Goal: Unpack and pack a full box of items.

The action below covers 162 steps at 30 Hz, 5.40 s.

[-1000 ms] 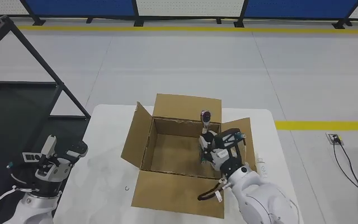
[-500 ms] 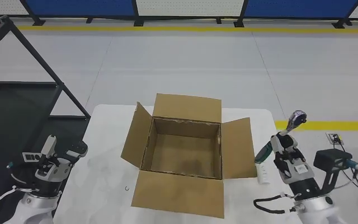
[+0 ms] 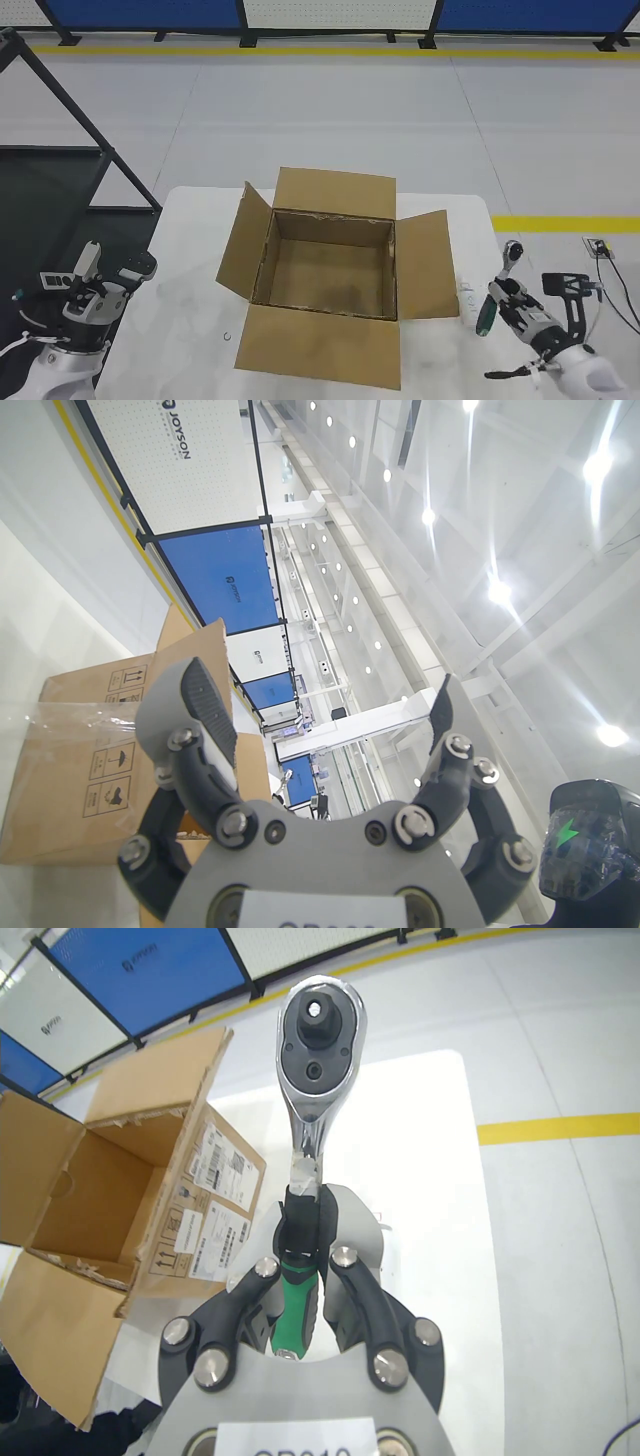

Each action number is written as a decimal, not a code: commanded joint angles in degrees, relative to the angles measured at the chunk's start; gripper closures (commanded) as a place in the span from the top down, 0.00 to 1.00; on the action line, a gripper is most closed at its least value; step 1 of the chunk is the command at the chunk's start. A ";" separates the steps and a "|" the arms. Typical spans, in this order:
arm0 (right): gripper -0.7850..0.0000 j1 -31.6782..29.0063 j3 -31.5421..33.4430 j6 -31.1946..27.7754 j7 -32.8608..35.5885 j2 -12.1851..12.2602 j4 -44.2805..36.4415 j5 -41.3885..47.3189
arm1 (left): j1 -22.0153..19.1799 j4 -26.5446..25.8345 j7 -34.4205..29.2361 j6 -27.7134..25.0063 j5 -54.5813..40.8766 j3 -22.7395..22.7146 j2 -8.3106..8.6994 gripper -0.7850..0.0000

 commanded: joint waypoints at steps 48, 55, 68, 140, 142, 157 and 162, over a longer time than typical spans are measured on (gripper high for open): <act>0.09 18.97 -20.05 4.17 20.33 2.74 24.40 -15.09 | 0.00 0.00 0.00 0.00 0.00 0.00 0.00 1.00; 0.33 18.61 -19.89 4.45 19.78 3.03 23.66 -14.70 | 0.00 0.00 0.00 0.00 0.00 0.00 0.00 1.00; 0.49 13.35 -16.59 3.61 7.48 3.18 17.37 -4.96 | 0.00 0.00 0.00 0.00 0.00 0.00 0.00 1.00; 0.10 33.21 -35.08 -6.22 -8.80 1.24 41.24 12.22 | 0.00 0.00 0.00 0.00 0.00 0.00 0.00 1.00; 0.28 31.38 -32.53 -5.34 -9.50 1.81 39.10 11.56 | 0.00 0.00 0.00 0.00 0.00 0.00 0.00 1.00; 1.00 11.15 -12.60 -1.70 -0.06 6.00 15.06 4.56 | 0.00 0.00 0.00 0.00 0.00 0.00 0.00 1.00; 1.00 9.09 -11.64 -2.18 3.74 6.44 12.50 2.57 | 0.00 0.00 0.00 0.00 0.00 0.00 0.00 1.00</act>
